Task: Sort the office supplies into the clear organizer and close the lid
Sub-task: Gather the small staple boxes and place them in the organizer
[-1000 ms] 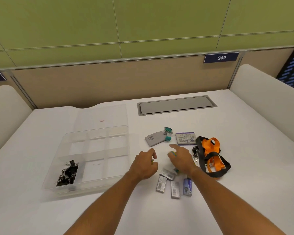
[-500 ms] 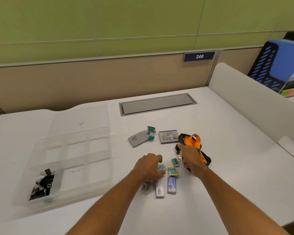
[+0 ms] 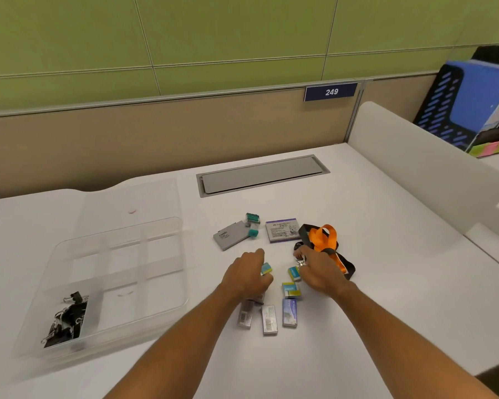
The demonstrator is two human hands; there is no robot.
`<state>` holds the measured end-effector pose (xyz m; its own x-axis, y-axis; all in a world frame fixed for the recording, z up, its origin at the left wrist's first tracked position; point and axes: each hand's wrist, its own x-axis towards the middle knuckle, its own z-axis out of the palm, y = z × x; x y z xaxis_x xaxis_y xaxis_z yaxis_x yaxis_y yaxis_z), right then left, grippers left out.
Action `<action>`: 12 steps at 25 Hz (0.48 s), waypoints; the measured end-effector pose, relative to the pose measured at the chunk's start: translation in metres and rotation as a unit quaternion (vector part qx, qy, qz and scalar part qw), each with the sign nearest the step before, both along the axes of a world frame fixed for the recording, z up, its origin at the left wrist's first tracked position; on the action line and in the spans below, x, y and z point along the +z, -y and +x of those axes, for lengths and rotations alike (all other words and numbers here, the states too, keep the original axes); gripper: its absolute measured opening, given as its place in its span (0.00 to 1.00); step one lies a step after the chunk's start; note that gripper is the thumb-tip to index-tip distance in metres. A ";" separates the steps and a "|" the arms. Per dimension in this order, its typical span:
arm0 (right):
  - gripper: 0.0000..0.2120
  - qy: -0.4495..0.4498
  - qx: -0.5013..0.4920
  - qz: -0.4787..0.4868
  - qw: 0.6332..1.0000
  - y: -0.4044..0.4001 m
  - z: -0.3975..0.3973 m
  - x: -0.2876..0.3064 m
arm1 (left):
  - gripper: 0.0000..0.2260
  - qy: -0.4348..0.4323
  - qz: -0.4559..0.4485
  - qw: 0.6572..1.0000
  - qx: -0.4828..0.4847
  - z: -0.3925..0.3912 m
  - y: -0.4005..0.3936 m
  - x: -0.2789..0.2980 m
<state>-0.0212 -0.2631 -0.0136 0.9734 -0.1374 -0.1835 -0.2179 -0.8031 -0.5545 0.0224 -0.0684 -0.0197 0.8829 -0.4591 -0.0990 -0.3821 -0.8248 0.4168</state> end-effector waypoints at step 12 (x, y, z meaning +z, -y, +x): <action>0.16 -0.067 -0.015 0.034 0.997 -0.013 0.004 -0.002 | 0.12 0.048 -0.048 0.997 0.039 0.001 -0.037 0.010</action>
